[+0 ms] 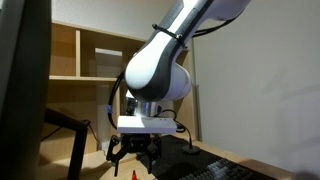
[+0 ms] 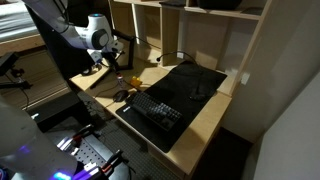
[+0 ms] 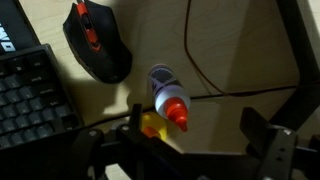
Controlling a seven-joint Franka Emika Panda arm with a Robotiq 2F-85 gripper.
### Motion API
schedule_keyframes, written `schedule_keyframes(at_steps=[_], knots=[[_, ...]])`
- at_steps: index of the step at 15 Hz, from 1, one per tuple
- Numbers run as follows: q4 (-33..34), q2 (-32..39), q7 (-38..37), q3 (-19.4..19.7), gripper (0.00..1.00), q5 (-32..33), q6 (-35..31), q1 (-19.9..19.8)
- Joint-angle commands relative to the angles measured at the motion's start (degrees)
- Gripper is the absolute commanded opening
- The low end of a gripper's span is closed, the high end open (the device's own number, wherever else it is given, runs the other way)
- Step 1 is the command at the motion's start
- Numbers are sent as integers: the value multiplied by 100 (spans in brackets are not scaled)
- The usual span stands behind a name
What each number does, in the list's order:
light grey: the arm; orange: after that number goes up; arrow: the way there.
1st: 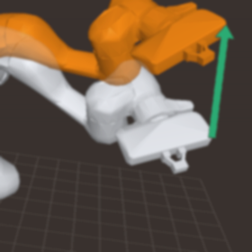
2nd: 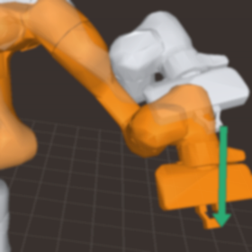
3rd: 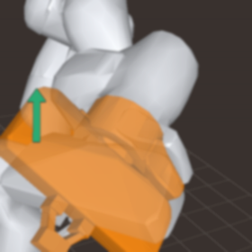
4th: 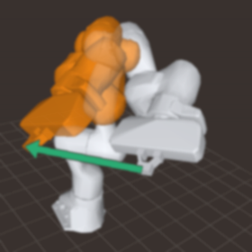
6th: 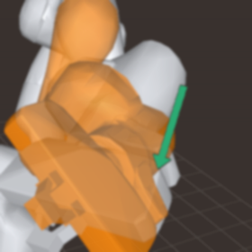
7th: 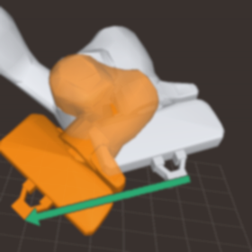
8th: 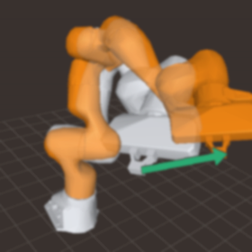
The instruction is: Move the white bottle to the right edge of the table
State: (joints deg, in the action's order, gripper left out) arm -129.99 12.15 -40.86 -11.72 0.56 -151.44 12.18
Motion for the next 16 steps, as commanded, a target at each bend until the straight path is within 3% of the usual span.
schedule_keyframes(at_steps=[1,6,7,11,16], knots=[[66,198,-117,235,100,73,-52,224],[85,496,-638,555,100,455,-213,525],[2,308,-360,456,100,217,-41,433],[4,407,-499,535,100,302,-132,512],[47,498,-1358,1033,100,1270,-308,860]])
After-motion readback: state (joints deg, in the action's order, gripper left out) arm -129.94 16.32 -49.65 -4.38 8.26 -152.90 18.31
